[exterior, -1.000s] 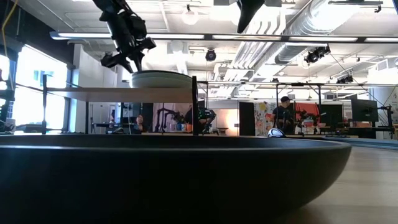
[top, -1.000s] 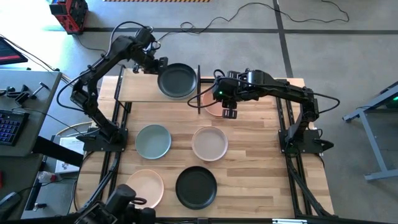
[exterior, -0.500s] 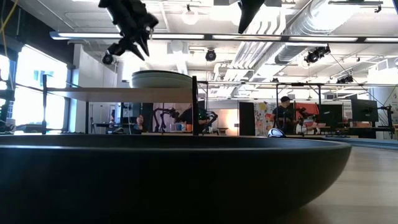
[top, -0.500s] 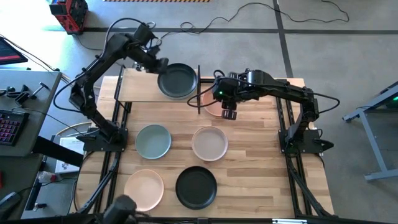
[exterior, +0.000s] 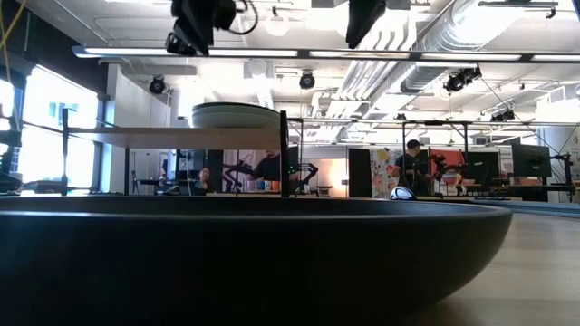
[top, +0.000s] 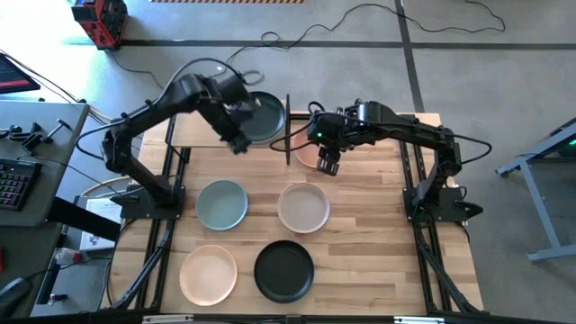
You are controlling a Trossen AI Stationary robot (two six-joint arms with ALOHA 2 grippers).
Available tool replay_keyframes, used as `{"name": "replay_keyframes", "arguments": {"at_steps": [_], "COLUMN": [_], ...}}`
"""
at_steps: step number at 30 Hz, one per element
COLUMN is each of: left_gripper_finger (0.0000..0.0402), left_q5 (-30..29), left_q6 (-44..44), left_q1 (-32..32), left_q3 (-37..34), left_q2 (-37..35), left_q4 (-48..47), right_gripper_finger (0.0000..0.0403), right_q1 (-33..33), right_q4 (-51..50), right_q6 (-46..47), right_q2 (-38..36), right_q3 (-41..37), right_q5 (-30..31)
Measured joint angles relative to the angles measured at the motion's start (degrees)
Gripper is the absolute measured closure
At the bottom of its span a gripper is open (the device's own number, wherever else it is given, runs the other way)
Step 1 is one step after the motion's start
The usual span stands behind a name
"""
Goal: Place and stack plates onto a shelf
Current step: Stack the black plate on top of the dark blue plate on the shelf
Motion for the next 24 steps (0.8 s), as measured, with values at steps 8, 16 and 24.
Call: {"name": "replay_keyframes", "arguments": {"at_steps": [8,16,24], "left_gripper_finger": [0.0321,0.0321,0.0321], "left_q5": [-3.0,-9.2,-10.3], "left_q6": [0.8,-2.6,-9.6], "left_q1": [-11.8,-22.3,-28.8], "left_q3": [0.0,0.0,0.0], "left_q2": [0.0,0.0,0.0], "left_q4": [-4.6,-6.3,-1.9], "right_gripper_finger": [0.0244,0.0244,0.0244], "right_q1": [0.3,3.8,7.8], "right_q4": [-4.7,-3.5,0.4], "right_q6": [5.6,10.6,15.4], "right_q2": [0.0,0.1,0.1], "right_q3": [-1.5,-9.8,-17.0], "right_q5": [-9.1,-12.0,-14.9]}}
